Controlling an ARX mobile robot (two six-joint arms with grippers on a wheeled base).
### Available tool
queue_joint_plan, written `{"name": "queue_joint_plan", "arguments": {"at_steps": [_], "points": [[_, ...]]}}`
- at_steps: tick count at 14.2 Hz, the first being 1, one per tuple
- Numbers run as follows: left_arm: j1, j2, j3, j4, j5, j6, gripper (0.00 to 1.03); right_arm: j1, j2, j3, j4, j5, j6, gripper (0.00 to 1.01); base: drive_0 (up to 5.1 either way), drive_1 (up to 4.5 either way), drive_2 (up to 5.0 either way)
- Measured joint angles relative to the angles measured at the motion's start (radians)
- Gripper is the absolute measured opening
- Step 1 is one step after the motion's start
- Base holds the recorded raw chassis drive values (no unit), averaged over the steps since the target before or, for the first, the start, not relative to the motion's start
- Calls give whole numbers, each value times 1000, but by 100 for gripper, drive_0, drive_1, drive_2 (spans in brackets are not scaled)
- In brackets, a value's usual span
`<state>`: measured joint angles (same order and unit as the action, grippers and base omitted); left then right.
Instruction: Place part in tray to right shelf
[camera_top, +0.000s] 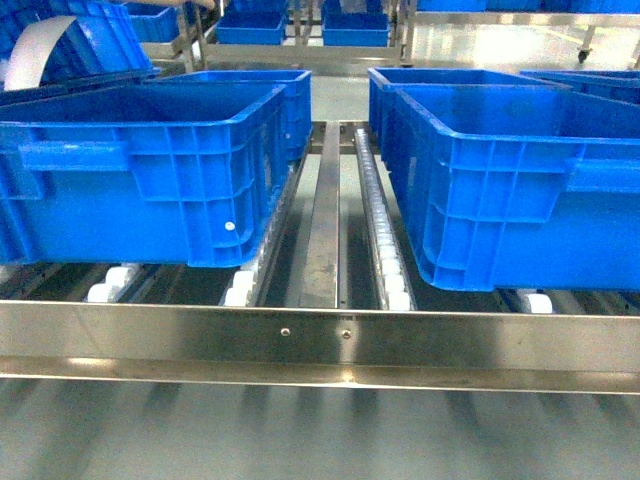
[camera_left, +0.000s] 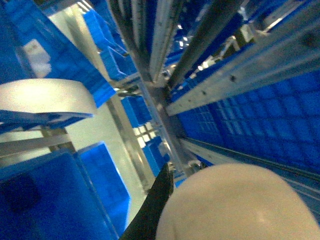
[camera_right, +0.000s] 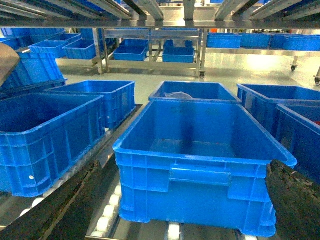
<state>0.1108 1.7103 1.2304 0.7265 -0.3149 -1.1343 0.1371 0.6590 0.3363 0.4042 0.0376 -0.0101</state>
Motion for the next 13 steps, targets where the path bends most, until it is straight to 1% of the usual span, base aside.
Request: {"name": "queue_joint_plan", "arguments": {"at_steps": [1, 2, 3, 4, 5, 6, 7, 8, 9, 10, 11, 12, 13], "points": [[-16, -106, -118, 49, 24, -11, 12, 0, 0, 0, 0, 0, 0, 98, 0, 0, 0], [-42, -221, -252, 80, 37, -9, 12, 0, 0, 0, 0, 0, 0, 98, 0, 0, 0], [-66, -370, -427, 118, 67, 11, 12, 0, 0, 0, 0, 0, 0, 98, 0, 0, 0], [-82, -514, -577, 107, 88, 39, 12, 0, 0, 0, 0, 0, 0, 98, 0, 0, 0], [-93, -681, -703, 15, 71, 107, 12, 0, 0, 0, 0, 0, 0, 98, 0, 0, 0], [-89, -825, -721, -230, 191, 311, 12, 0, 0, 0, 0, 0, 0, 98, 0, 0, 0], [-103, -914, -752, -340, 283, 531, 12, 0, 0, 0, 1, 0, 0, 98, 0, 0, 0], [-122, -967, -837, -361, 327, 795, 12, 0, 0, 0, 0, 0, 0, 98, 0, 0, 0], [-115, -980, -894, -354, 317, 951, 12, -1, 0, 0, 0, 0, 0, 98, 0, 0, 0], [-106, -1007, -952, -344, 307, 1045, 12, -1, 0, 0, 0, 0, 0, 98, 0, 0, 0], [-109, -1046, -984, -333, 312, 1083, 12, 3, -4, 6, -41, 24, 2, 95, 0, 0, 0], [-111, -1086, -1010, -320, 315, 1102, 12, 2, -37, -8, -106, 82, 2, 81, 0, 0, 0], [-111, -1118, -1046, -322, 314, 1114, 12, -22, -78, -56, -96, 80, 2, 66, 0, 0, 0]]}}
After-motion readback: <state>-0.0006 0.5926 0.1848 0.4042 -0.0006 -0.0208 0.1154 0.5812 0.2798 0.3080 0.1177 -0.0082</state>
